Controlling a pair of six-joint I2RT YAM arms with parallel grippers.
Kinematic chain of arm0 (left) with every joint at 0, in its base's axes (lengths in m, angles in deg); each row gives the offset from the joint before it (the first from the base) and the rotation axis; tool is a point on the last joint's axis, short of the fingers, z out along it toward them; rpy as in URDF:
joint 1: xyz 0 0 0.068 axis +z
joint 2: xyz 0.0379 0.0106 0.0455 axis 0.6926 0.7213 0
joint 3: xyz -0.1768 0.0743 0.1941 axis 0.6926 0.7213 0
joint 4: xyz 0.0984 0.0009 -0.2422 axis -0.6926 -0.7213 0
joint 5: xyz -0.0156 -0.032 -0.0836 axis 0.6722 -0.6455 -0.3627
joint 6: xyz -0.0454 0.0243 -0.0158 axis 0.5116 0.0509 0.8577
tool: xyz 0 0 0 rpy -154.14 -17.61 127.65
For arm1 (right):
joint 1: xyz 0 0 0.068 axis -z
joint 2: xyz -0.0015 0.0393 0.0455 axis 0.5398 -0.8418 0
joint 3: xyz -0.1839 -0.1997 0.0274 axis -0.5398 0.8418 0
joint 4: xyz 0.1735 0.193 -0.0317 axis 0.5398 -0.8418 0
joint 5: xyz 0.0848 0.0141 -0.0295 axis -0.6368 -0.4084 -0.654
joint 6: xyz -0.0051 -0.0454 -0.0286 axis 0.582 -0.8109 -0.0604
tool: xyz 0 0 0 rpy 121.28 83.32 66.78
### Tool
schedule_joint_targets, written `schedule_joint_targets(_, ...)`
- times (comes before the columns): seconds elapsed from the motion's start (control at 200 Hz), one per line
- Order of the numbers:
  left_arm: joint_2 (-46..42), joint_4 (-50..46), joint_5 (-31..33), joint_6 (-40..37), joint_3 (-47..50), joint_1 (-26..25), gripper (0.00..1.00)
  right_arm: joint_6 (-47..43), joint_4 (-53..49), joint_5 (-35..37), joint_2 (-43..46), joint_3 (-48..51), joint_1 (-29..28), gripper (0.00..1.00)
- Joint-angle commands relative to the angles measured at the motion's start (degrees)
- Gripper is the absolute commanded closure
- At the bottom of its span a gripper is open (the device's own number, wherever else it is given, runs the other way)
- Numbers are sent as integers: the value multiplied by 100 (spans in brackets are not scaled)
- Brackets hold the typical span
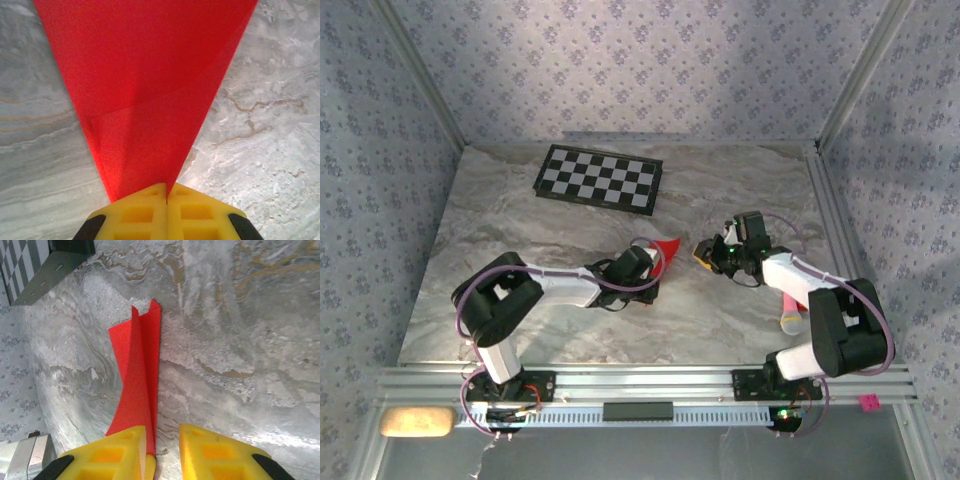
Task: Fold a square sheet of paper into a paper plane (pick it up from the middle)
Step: Fold the wing for the fifth time at the center of the table.
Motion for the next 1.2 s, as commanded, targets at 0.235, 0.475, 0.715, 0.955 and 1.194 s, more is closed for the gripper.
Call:
schedule_joint_targets(0.235,65,1115,-1581,452,279,423,100,-696,363,169,229,140,-451,82)
schedule_joint_targets(0.475,420,1849,-2396,902,439,741,100,-743,540,-443,-202,59,-644,85)
schedule_joint_targets(0.715,557,2066,-2494,1035,484,783,100,-841,567,-464,-527,-146,-950,86)
schedule_joint_targets(0.955,629,2415,-2570,1244,610,824,100,-829,683,-558,-835,-286,-1039,87)
schedule_joint_targets(1.194,700,2798,-2632,1513,768,863,100,-812,753,-603,-1056,-384,-1050,87)
